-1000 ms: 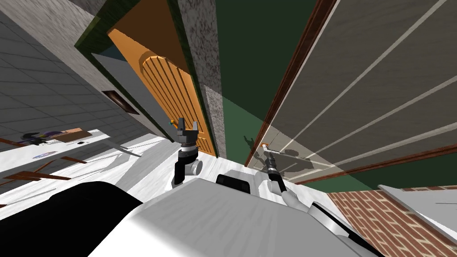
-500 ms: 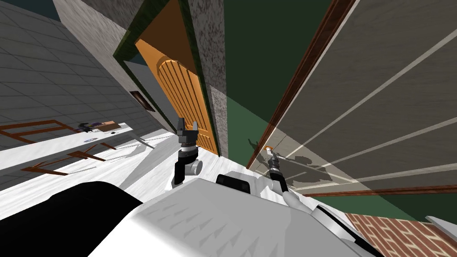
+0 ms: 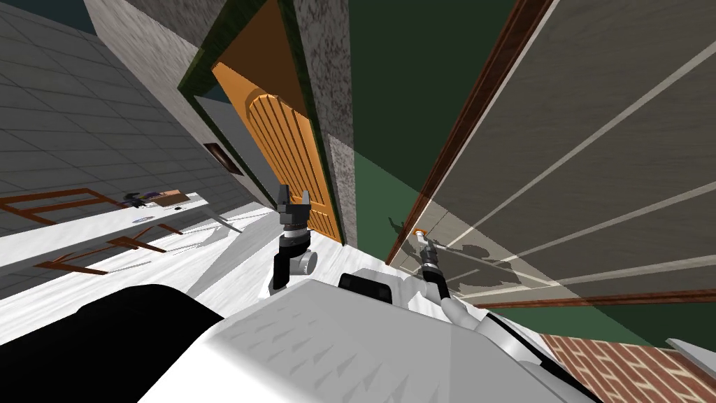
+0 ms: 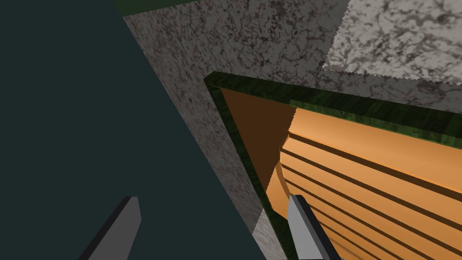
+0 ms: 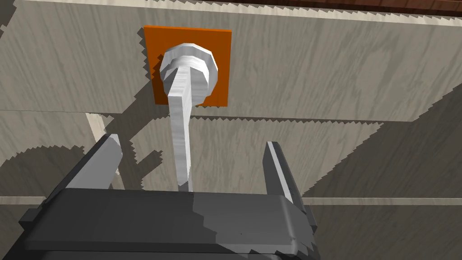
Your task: Pull the door open
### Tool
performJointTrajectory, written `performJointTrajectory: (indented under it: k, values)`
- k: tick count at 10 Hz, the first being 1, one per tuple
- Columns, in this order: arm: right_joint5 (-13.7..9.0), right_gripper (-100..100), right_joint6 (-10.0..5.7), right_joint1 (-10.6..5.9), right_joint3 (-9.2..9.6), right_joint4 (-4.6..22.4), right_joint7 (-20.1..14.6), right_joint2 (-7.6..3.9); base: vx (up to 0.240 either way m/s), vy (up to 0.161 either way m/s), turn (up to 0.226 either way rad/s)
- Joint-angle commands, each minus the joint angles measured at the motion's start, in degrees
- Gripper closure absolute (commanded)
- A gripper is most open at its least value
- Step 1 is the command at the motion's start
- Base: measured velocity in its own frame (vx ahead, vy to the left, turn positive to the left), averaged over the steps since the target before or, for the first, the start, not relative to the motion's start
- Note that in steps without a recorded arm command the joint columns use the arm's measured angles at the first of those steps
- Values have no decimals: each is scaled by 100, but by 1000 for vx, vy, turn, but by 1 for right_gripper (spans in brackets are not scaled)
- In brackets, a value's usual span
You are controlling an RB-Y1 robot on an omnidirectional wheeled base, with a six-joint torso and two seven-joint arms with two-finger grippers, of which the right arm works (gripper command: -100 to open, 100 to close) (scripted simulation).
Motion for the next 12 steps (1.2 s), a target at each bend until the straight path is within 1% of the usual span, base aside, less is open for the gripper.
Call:
performJointTrajectory:
  k: [1, 2, 3, 4, 5, 6, 7, 9, 10, 11, 12]
  values:
    - [-140, -100, 13, 27, -147, 62, 127, 20, 6, -38, 289]
    - [-198, -100, 10, 18, -207, 110, 159, 36, -9, -85, 304]
    - [-300, -100, 6, 2, -313, 194, 215, 65, -25, -105, 397]
    - [-300, -100, 6, 2, -313, 194, 215, 65, -24, -94, 93]
    - [-406, -100, 1, -15, -423, 282, 273, 95, -29, -89, 256]
    - [-443, -100, -1, -20, -461, 312, 293, 105, -25, -98, 297]
    - [-443, -100, -1, -20, -461, 170, 293, 105, -6, -60, 52]
    - [-443, -100, -1, -20, -461, 312, 293, 105, 5, -6, -22]
    - [-445, -100, 7, -10, -464, 255, 313, 100, 0, 0, 0]
    - [-445, 100, 7, -10, -464, 255, 313, 100, 0, 0, 0]
    - [-445, 100, 7, -10, -464, 255, 313, 100, 0, 0, 0]
